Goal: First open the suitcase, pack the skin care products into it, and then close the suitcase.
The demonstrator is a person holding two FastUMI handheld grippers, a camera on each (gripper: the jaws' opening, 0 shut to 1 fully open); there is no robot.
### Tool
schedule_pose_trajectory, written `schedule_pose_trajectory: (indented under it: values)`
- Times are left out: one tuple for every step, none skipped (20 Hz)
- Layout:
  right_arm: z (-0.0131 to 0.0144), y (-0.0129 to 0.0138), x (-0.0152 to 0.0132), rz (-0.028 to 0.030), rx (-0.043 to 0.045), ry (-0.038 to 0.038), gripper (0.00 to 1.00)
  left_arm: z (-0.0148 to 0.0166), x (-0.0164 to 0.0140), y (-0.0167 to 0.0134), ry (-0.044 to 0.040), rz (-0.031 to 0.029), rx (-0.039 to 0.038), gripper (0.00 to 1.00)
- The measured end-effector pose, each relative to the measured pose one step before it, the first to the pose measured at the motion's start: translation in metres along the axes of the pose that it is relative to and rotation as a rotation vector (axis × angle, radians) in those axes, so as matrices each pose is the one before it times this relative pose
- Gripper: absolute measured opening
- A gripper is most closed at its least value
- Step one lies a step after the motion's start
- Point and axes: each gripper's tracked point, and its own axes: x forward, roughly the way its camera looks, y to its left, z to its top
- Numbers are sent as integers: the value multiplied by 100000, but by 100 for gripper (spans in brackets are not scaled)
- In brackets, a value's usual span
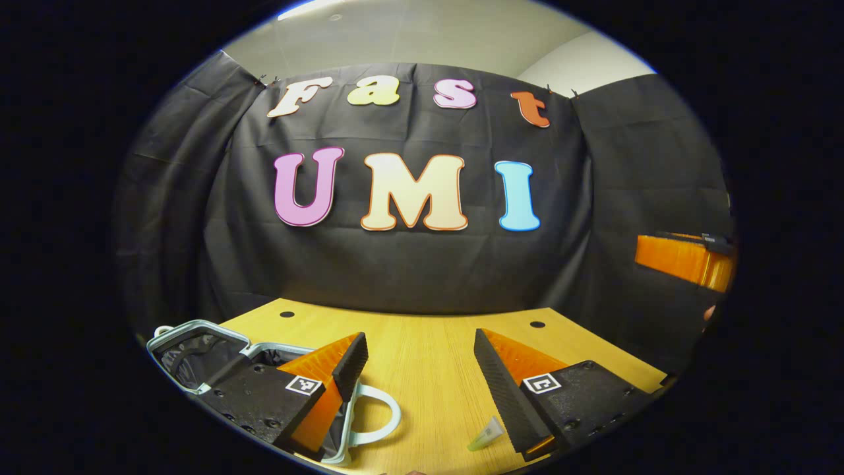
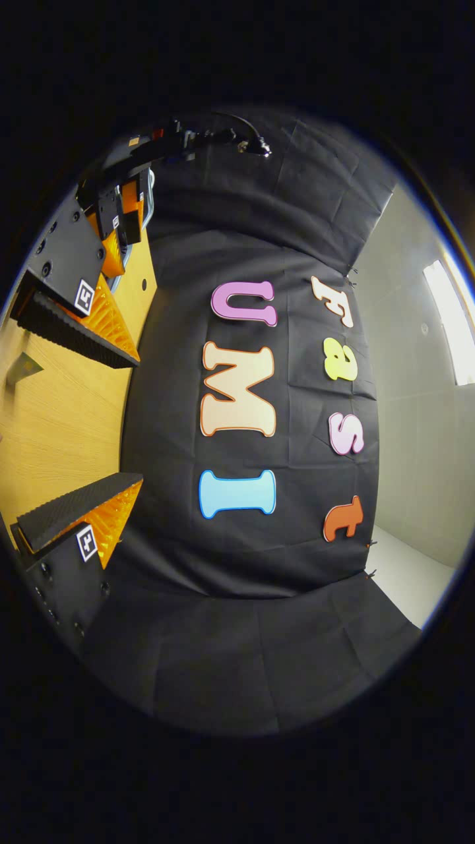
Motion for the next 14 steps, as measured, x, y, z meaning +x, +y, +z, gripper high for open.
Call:
schedule_pose_trajectory:
  values:
    - [-265,147,-137,960,-428,509,99,-908,-62,-612,1450,-985,52,94]
    - [-249,196,-150,851,-553,749,99,1160,3008,2923,1730,-1558,106,94]
    - [-366,98,-170,732,-382,812,99,-1285,-109,-901,2633,-1937,649,94]
    - [-284,92,-141,564,-158,891,99,-1444,-97,-1020,2528,-2366,1000,94]
    - [-373,157,-37,519,-33,828,99,-1245,33,-825,1994,-1882,828,94]
    - [-290,189,-89,756,-339,735,99,-1440,31,-696,2251,-1889,228,94]
    - [-403,141,-73,384,-989,817,99,-1264,97,-443,1880,-1042,-189,94]
    - [-514,68,-48,439,-1084,1055,99,-1413,117,-336,2177,-1022,-596,89]
    - [-511,182,-59,542,-968,1218,99,-1255,219,-192,2364,-188,-769,85]
    - [-512,158,-90,469,-876,1357,99,-1218,228,-142,1736,-591,-819,83]
    - [-500,268,-181,691,-999,1093,99,-1018,264,16,1575,76,-866,80]
    - [-374,230,-103,625,-1308,816,99,-1011,143,346,1410,1017,-313,75]
    - [-359,213,-110,297,-1440,636,99,-790,159,200,1396,813,529,63]
    - [-351,195,-140,383,-799,248,99,-943,415,-18,1182,200,1072,55]
